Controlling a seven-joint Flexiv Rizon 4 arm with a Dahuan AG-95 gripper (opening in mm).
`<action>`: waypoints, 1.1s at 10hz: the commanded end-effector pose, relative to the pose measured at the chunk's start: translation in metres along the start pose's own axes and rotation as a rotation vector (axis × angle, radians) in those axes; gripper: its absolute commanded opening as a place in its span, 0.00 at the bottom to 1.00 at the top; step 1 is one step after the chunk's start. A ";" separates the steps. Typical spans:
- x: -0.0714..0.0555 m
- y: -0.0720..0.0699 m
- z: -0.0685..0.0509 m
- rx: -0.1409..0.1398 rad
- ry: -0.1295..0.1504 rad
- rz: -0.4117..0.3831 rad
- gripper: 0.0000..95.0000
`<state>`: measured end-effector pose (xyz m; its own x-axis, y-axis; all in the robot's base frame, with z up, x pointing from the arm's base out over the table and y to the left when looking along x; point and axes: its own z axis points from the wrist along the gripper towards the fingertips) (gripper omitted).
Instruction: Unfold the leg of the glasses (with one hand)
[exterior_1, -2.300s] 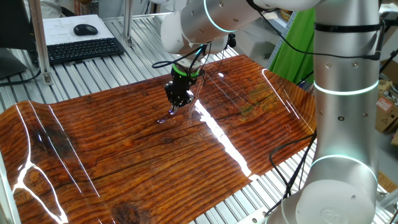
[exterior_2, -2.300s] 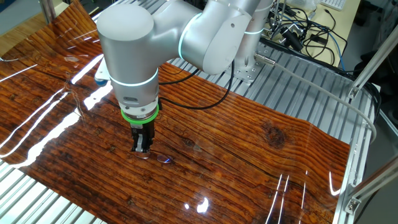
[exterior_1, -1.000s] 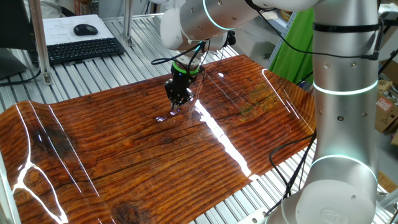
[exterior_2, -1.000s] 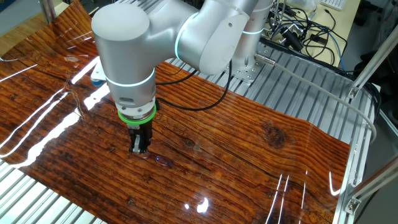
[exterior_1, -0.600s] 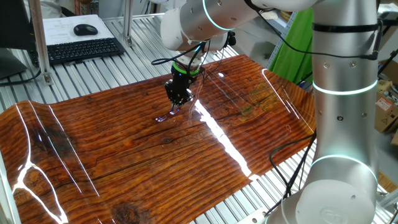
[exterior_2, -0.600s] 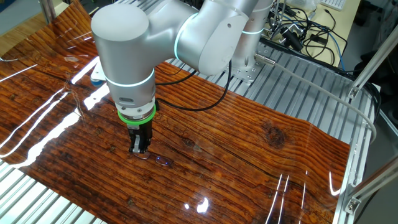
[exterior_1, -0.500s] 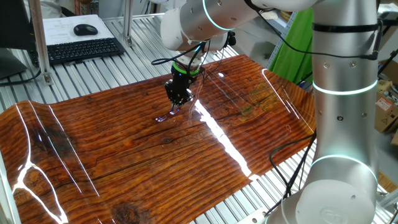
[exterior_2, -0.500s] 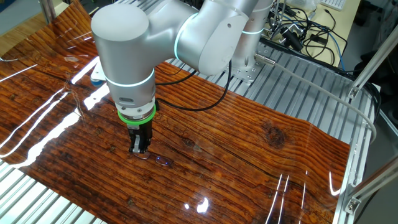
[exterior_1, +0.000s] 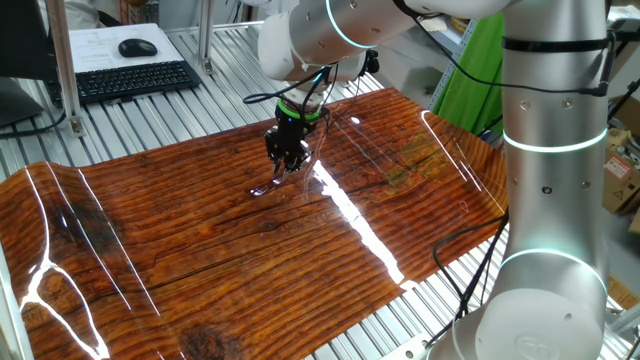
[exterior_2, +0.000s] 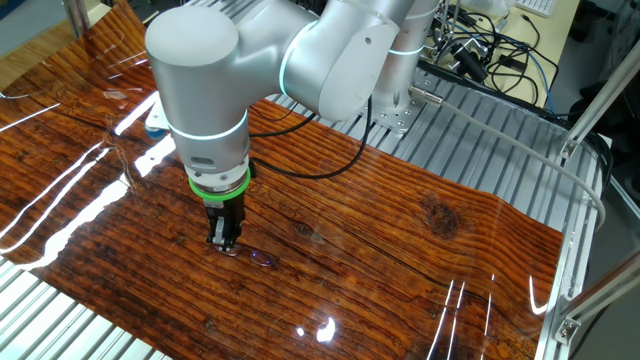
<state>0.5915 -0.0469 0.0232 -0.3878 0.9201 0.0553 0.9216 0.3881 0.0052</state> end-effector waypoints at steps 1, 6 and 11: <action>0.000 0.000 0.000 -0.005 0.007 0.000 0.20; 0.000 0.000 0.001 -0.006 0.010 0.002 0.00; 0.000 0.000 0.001 -0.007 0.010 -0.002 0.00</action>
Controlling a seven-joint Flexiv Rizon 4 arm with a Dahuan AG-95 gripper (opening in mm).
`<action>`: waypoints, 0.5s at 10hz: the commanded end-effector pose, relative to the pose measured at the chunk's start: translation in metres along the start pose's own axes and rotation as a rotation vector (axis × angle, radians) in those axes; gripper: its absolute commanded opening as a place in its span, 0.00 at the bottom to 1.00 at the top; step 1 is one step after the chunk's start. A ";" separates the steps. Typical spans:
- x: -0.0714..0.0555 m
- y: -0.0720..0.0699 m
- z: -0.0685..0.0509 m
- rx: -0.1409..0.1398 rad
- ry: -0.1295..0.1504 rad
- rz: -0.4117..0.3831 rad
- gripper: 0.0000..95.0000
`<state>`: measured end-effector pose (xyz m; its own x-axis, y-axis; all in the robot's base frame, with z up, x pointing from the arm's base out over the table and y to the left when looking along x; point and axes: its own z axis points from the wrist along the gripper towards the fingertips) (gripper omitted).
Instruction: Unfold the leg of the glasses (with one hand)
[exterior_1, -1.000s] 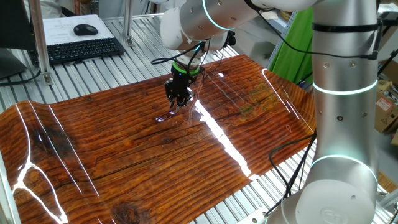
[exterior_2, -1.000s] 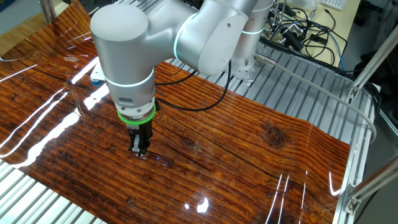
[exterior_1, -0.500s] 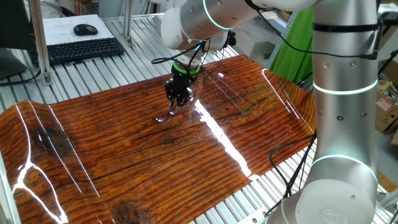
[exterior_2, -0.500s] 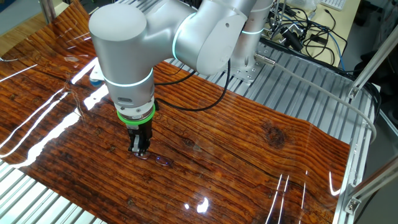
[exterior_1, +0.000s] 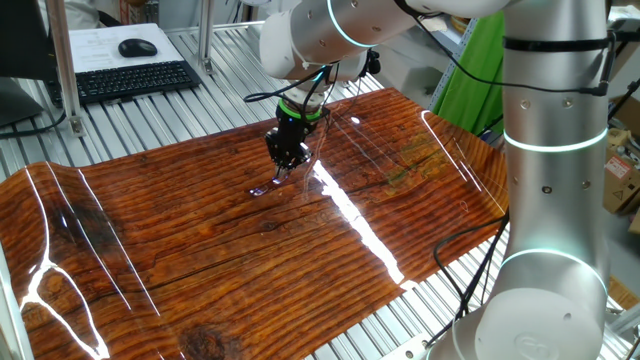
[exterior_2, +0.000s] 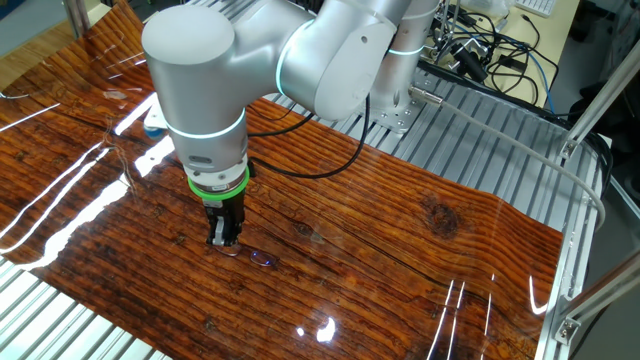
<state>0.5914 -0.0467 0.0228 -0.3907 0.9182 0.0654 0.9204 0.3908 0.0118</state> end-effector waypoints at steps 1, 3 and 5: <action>0.001 0.001 0.000 0.000 0.001 -0.001 0.00; 0.002 0.003 -0.003 0.000 0.001 0.001 0.00; 0.005 0.006 -0.006 0.002 0.003 0.005 0.00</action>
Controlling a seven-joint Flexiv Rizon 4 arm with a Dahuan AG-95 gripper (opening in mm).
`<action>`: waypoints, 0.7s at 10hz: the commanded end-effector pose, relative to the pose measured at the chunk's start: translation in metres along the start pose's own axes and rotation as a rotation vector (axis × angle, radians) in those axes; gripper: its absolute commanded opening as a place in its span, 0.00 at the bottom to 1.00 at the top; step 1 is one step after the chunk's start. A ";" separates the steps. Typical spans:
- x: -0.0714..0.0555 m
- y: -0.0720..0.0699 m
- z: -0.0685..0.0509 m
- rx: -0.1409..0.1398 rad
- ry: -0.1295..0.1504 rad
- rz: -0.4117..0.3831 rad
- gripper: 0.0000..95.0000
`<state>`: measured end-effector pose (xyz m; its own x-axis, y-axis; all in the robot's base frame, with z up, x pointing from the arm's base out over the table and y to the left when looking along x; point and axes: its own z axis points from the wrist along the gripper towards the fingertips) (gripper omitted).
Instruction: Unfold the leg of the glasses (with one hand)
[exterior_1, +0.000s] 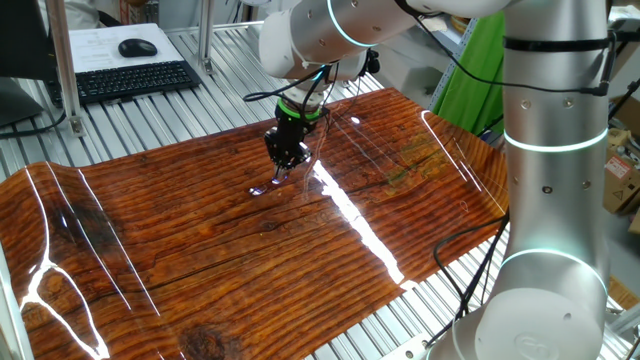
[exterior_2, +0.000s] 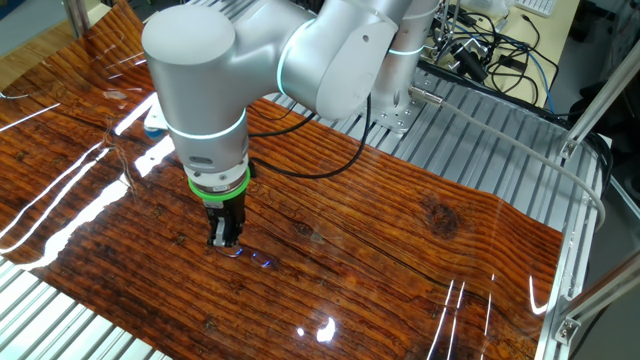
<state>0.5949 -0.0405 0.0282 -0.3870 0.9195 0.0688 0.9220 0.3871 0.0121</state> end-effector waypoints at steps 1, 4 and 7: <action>0.002 0.001 -0.002 0.004 -0.001 0.002 0.00; 0.011 0.008 -0.011 0.007 -0.009 -0.006 0.00; 0.016 0.015 -0.020 -0.002 -0.009 -0.021 0.00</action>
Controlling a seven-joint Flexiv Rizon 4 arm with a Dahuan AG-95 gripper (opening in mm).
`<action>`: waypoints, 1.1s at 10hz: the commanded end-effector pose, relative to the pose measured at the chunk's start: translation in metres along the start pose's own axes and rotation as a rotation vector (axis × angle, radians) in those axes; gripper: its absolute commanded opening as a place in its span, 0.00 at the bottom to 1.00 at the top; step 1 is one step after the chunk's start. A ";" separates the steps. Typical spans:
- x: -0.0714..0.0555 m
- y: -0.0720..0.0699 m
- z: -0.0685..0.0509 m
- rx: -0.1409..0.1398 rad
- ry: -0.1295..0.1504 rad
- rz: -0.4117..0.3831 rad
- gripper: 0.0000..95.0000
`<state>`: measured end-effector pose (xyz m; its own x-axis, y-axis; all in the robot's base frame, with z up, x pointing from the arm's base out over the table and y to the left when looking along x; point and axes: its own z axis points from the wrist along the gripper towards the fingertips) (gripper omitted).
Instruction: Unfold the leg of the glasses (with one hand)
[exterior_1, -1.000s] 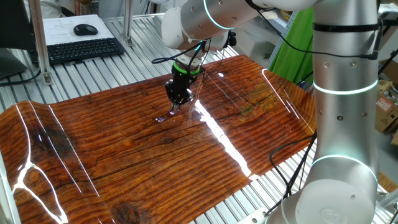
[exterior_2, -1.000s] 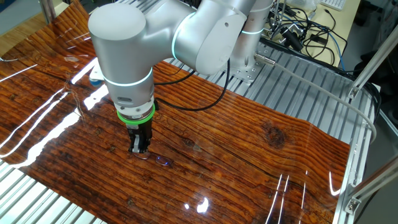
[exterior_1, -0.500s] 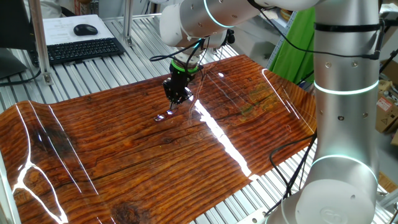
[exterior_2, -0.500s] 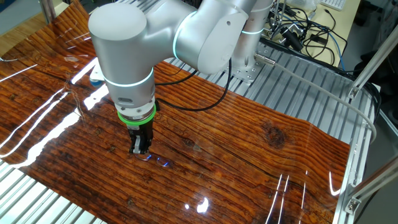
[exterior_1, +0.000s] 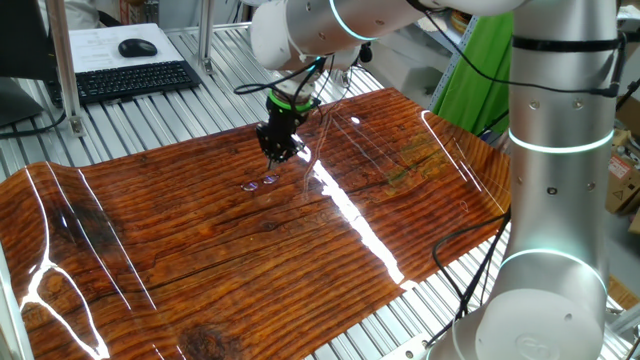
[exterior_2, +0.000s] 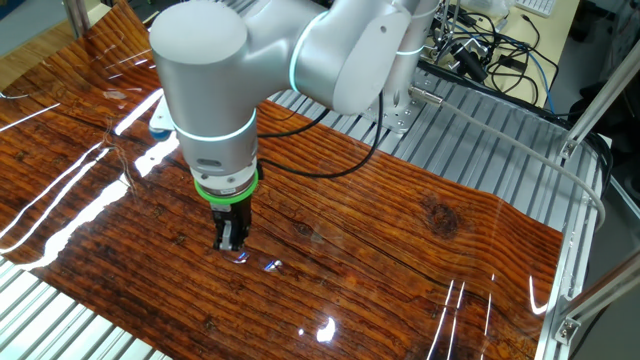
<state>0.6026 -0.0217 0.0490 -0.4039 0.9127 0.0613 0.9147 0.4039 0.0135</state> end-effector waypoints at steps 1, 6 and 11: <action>0.003 0.003 -0.004 -0.006 -0.005 -0.005 0.00; 0.013 0.008 -0.011 -0.015 -0.014 -0.016 0.00; 0.018 0.014 -0.021 -0.039 -0.022 -0.036 0.00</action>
<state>0.6076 -0.0006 0.0734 -0.4363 0.8990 0.0377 0.8992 0.4341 0.0555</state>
